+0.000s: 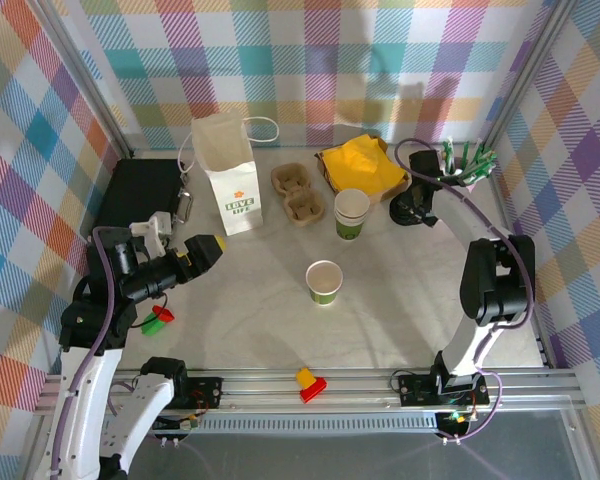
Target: Pack the takeout coffee
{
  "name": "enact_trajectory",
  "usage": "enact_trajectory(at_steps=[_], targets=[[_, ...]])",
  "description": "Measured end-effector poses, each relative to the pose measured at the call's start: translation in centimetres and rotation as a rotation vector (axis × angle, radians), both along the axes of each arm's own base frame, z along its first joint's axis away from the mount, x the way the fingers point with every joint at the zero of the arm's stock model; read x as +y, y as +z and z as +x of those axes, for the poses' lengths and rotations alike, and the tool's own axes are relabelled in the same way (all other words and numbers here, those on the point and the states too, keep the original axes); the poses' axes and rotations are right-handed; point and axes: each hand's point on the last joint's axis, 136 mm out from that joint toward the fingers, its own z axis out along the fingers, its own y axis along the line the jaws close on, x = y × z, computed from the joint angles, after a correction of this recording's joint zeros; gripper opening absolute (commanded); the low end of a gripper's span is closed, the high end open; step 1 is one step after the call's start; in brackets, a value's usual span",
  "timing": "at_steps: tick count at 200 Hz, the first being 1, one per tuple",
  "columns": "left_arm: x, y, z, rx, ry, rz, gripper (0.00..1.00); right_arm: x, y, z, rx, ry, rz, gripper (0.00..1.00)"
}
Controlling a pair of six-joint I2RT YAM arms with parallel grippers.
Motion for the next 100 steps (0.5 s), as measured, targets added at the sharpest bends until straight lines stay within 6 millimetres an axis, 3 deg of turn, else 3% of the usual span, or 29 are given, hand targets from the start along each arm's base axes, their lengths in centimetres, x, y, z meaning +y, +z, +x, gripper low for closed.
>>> enact_trajectory(at_steps=[48,100], targets=[[0.1,-0.2,-0.3,0.000,-0.002,0.013,0.98,-0.1,-1.8,1.3,0.039,0.011,-0.024,0.53],[0.2,-0.4,-0.4,0.005,0.001,0.019,0.98,-0.2,-1.8,2.4,0.037,0.024,-0.037,0.49]])
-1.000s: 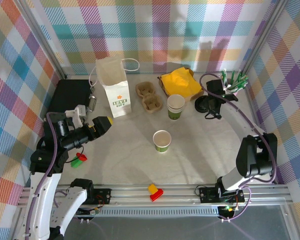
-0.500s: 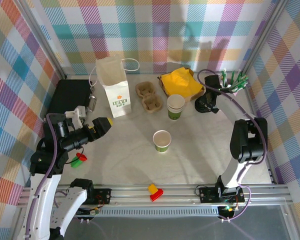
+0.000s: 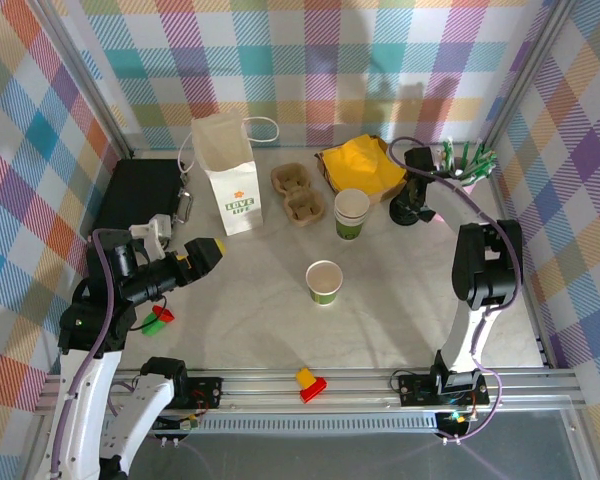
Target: Pack the takeout coffee
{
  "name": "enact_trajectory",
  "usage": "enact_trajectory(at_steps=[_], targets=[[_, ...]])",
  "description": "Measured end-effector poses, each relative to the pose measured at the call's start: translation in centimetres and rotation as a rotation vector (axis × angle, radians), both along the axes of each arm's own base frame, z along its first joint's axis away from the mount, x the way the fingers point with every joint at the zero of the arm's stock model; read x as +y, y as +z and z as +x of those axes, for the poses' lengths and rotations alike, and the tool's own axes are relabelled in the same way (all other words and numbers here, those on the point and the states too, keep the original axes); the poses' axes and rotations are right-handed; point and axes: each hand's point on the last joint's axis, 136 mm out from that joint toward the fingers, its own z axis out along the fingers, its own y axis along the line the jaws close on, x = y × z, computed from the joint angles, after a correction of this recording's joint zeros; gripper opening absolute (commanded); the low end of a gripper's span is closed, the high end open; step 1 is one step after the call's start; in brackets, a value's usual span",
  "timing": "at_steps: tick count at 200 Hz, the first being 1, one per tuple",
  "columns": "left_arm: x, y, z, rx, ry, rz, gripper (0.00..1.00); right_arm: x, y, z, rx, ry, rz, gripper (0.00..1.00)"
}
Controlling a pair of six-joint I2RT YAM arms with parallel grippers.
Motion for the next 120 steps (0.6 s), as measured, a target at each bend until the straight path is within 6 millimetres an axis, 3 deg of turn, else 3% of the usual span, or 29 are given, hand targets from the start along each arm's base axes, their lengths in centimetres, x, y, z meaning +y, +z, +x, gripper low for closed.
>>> enact_trajectory(at_steps=[120], targets=[[0.2,-0.4,-0.1,0.008,0.006,0.020,0.98,-0.7,-1.2,0.3,0.028,-0.012,-0.038,0.38]])
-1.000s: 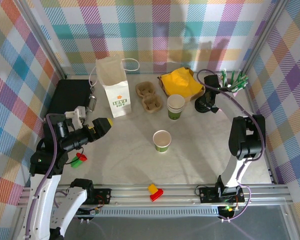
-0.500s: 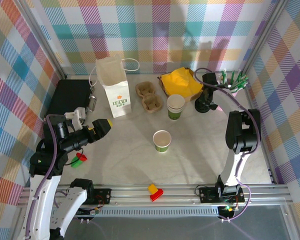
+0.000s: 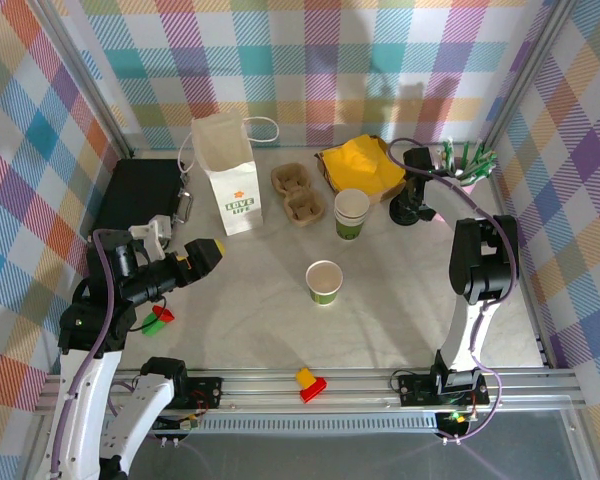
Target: Pack the takeout coffee
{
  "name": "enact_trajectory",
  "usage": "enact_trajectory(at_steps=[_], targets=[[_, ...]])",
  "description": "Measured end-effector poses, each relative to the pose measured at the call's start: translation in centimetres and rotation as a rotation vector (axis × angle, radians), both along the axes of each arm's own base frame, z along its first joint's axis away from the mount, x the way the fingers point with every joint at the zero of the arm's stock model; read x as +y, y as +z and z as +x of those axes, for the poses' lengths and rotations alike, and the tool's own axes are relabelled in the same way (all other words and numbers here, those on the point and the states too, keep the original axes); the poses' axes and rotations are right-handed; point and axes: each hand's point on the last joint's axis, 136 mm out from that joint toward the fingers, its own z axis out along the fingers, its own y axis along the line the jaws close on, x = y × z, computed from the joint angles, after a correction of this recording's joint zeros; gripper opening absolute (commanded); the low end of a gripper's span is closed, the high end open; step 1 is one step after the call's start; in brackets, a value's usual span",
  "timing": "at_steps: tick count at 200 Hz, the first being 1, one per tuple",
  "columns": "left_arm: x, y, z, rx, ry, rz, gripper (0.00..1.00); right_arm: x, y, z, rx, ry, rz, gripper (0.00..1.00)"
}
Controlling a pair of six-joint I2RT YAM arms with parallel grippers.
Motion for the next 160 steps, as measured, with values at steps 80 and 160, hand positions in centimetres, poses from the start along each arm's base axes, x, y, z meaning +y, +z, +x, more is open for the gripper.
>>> enact_trajectory(at_steps=[80,160], targets=[[0.03,-0.12,-0.04,0.001,-0.002,0.007,0.98,-0.12,-0.05,0.56,-0.008,-0.003,0.000,0.31],[0.02,-0.20,0.04,0.003,-0.004,0.010,0.98,-0.11,0.00,0.65,-0.009,-0.002,0.003,0.24]])
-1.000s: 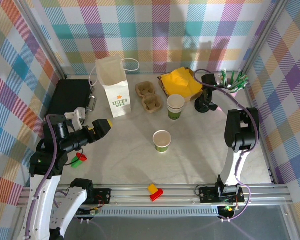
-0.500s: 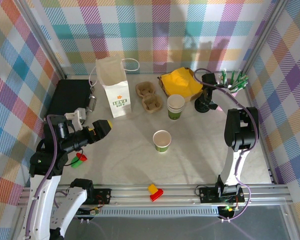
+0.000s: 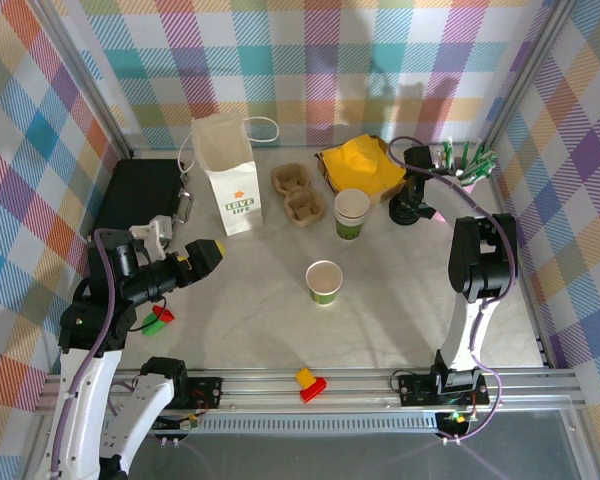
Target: Pack the takeout coffee
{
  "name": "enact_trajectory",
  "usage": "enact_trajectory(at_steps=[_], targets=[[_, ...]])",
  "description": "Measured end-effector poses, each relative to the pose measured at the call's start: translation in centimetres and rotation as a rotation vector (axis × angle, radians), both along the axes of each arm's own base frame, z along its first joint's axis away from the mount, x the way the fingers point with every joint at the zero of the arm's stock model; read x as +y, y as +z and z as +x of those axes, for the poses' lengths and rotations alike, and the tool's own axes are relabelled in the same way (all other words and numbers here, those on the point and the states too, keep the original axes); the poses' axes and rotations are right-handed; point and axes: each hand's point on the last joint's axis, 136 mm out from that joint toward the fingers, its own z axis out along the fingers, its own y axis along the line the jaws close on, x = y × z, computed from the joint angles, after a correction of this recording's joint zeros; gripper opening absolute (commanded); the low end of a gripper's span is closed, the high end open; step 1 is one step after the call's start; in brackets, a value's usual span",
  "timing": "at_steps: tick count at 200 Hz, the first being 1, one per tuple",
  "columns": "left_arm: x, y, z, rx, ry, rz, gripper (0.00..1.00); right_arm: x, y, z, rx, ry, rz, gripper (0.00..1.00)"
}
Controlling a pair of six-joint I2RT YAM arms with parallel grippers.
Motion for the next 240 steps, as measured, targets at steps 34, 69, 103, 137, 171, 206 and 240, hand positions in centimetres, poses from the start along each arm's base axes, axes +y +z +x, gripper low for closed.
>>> enact_trajectory(at_steps=[34,69,103,137,171,206,240], targets=[[0.0,0.0,0.0,0.001,0.000,0.000,0.98,0.1,0.0,0.0,0.001,0.006,0.004,0.28],[0.0,0.0,0.0,0.000,0.000,0.001,0.98,0.4,0.0,0.1,0.002,0.023,0.016,0.33],[0.0,0.0,0.0,0.000,-0.002,0.002,0.98,0.7,0.0,0.3,-0.004,0.030,0.031,0.32],[0.0,0.0,0.0,0.000,-0.002,0.002,0.98,0.9,0.1,0.4,-0.006,0.036,0.044,0.31],[0.0,0.0,0.0,-0.002,-0.001,0.002,0.98,1.0,0.1,0.4,-0.005,0.040,0.046,0.25],[0.0,0.0,-0.1,-0.002,-0.001,0.003,0.98,1.0,0.1,0.4,-0.004,0.042,0.045,0.20],[0.0,-0.1,-0.1,0.000,-0.001,0.003,0.98,1.0,0.1,0.4,-0.001,0.048,0.042,0.15]])
